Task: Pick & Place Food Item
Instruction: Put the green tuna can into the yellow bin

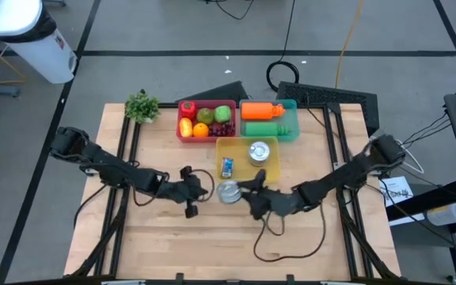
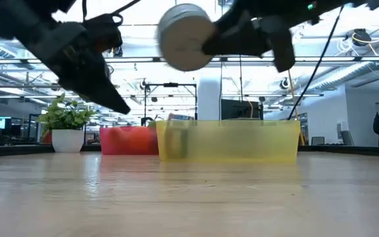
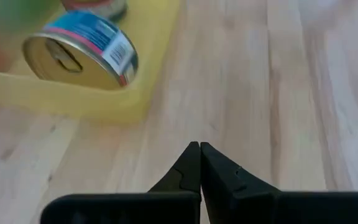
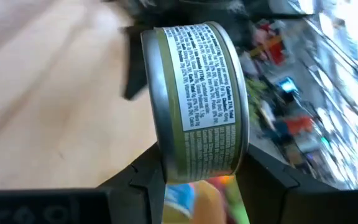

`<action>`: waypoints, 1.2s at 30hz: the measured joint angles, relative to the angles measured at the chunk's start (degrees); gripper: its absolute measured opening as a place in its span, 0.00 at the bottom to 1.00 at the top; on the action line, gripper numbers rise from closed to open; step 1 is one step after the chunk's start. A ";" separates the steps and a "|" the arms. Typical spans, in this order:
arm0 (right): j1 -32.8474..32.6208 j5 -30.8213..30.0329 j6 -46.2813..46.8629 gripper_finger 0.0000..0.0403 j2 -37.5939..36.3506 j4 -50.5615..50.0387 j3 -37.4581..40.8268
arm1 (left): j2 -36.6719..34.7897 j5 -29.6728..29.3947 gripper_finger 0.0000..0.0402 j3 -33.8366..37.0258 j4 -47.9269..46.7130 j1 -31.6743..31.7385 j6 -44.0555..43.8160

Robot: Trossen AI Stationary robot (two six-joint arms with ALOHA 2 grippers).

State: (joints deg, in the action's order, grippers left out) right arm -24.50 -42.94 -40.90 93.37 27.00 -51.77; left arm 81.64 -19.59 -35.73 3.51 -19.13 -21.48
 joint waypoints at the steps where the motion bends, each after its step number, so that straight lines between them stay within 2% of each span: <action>1: -0.11 -1.58 0.25 0.36 -1.74 0.70 1.35 | -0.28 0.02 0.02 1.96 3.76 0.59 0.10; 7: 2.19 -7.03 1.22 0.36 -7.62 4.78 9.32 | -1.15 -0.06 0.05 12.38 26.15 4.44 2.32; 11: 4.87 -6.41 0.96 0.36 -7.84 2.32 12.08 | -1.09 -0.02 0.01 15.73 33.75 6.95 5.67; 19: 8.51 -5.92 0.82 0.36 -7.87 -7.09 12.30 | -1.09 -0.02 0.06 16.05 35.23 11.32 7.74; 23: 9.66 1.17 -1.66 0.36 -7.91 -9.70 12.28 | -1.09 0.08 0.06 16.05 35.23 11.96 7.85; 26: 10.29 3.95 -2.04 0.36 -7.26 -8.86 12.24 | -1.09 0.07 0.06 16.05 34.84 12.04 7.65; 36: 12.24 3.00 -6.74 0.36 -2.45 -7.96 12.13 | -1.07 0.02 0.06 16.05 34.82 12.08 7.43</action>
State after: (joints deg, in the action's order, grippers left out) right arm -12.26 -39.94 -47.64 90.92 19.03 -39.64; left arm 80.58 -19.57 -19.68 38.33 -7.05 -14.04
